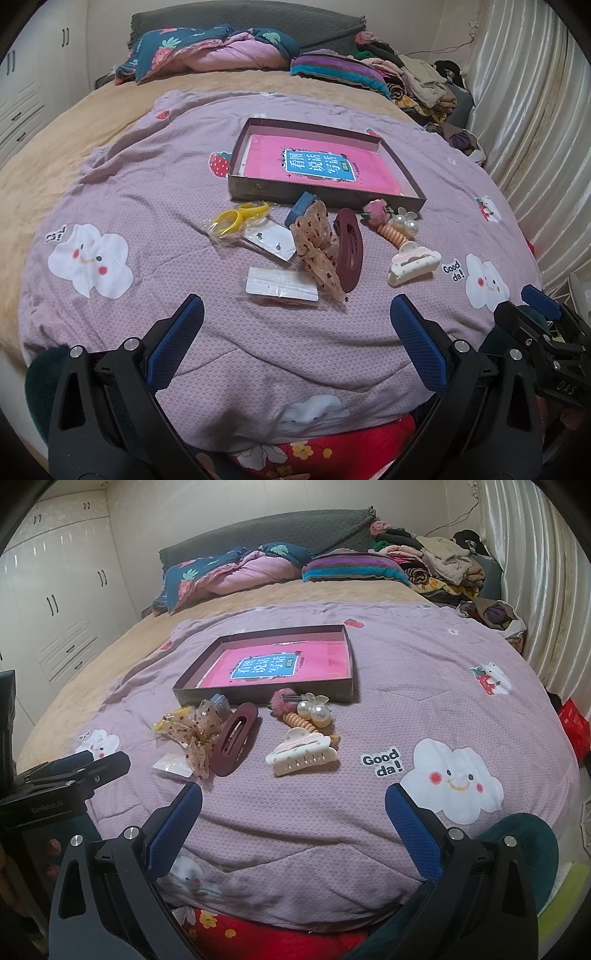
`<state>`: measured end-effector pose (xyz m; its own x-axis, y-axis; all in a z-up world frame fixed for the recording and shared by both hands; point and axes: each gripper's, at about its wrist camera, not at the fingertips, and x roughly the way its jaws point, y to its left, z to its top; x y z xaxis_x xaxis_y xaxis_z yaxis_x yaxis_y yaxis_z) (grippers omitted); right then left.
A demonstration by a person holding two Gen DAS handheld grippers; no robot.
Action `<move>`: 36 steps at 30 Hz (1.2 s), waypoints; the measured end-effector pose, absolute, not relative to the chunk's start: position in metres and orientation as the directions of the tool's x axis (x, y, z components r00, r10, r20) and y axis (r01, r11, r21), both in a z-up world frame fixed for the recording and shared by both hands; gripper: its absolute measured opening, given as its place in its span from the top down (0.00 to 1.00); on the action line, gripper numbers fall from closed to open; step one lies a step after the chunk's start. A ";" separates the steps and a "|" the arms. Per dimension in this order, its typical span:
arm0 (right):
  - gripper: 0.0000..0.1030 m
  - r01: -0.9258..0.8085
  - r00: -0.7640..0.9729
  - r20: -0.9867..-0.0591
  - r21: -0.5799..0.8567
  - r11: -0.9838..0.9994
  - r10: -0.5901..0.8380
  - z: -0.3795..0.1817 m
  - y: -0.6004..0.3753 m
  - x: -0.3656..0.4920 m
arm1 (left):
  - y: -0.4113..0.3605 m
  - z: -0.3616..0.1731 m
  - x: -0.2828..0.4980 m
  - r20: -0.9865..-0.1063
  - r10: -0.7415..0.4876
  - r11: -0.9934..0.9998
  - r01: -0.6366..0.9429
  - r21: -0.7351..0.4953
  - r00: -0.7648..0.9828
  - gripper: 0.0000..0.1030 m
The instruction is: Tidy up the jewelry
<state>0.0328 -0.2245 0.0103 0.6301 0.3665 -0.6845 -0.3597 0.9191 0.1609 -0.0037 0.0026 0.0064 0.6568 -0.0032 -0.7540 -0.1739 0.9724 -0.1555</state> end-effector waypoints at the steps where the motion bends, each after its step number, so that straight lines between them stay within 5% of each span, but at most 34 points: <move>1: 0.04 -0.360 0.631 -0.684 0.160 0.919 0.366 0.011 -0.224 0.033 | 0.003 0.007 -0.004 -0.753 -0.004 0.972 -0.174 -0.157 0.658 0.08; 36: 0.04 -0.366 0.623 -0.686 0.168 0.915 0.375 0.012 -0.222 0.039 | 0.003 0.008 -0.004 -0.751 -0.007 0.972 -0.172 -0.160 0.661 0.08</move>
<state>0.0390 -0.2219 0.0121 0.6231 0.3751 -0.6863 -0.3660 0.9153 0.1680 -0.0042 0.0027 0.0084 0.6605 -0.0072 -0.7508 -0.1718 0.9720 -0.1604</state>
